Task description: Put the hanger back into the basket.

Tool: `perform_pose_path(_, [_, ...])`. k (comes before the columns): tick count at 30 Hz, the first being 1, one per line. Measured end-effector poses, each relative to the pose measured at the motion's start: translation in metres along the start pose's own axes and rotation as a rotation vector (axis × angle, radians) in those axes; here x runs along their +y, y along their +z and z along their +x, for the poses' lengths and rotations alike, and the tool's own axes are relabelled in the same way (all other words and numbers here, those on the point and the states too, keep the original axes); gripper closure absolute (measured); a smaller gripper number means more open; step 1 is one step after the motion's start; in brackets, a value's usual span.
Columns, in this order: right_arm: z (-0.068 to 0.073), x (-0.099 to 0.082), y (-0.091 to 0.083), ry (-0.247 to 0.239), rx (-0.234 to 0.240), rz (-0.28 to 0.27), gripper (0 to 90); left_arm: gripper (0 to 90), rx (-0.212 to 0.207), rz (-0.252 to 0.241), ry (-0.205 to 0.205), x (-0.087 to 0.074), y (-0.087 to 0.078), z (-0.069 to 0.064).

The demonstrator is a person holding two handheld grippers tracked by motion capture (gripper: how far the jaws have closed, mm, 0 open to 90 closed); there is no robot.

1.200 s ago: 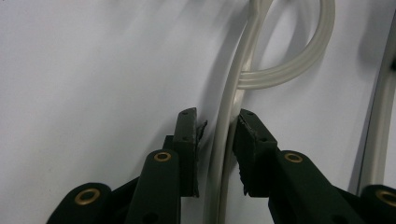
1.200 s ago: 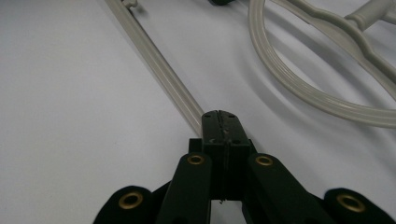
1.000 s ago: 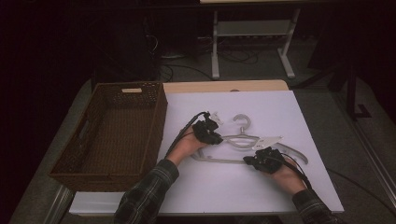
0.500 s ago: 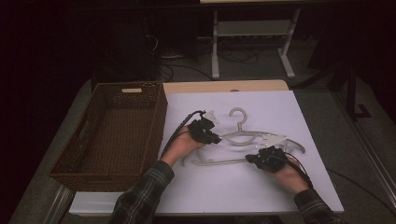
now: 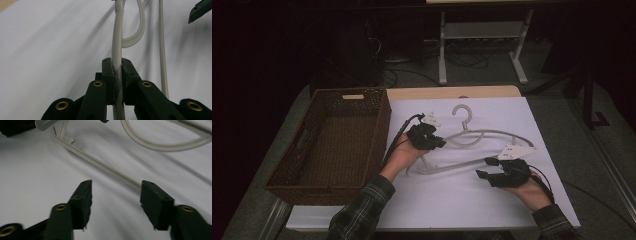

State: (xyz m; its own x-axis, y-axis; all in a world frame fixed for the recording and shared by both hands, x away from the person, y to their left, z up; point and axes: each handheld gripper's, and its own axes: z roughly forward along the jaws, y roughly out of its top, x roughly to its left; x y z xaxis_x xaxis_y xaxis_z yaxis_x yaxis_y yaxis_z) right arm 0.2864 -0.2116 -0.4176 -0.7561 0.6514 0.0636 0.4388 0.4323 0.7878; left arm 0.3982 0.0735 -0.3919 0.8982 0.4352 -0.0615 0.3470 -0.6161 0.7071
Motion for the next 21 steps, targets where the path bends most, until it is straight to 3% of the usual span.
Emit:
perform_pose_path(4, [-0.002, -0.004, -0.004, 0.016, -0.008, -0.020, 27.6, 83.2, 0.011, -0.005, -0.034, 0.003, -0.009, 0.000])
perform_pose_path(10, [-0.002, -0.007, -0.007, 0.002, -0.022, -0.018, 25.2, 83.2, 0.037, -0.011, -0.057, 0.015, -0.024, -0.001])
perform_pose_path(21, [-0.002, -0.006, -0.009, -0.010, -0.042, -0.034, 20.6, 83.1, 0.102, -0.012, -0.058, 0.037, -0.061, 0.000])
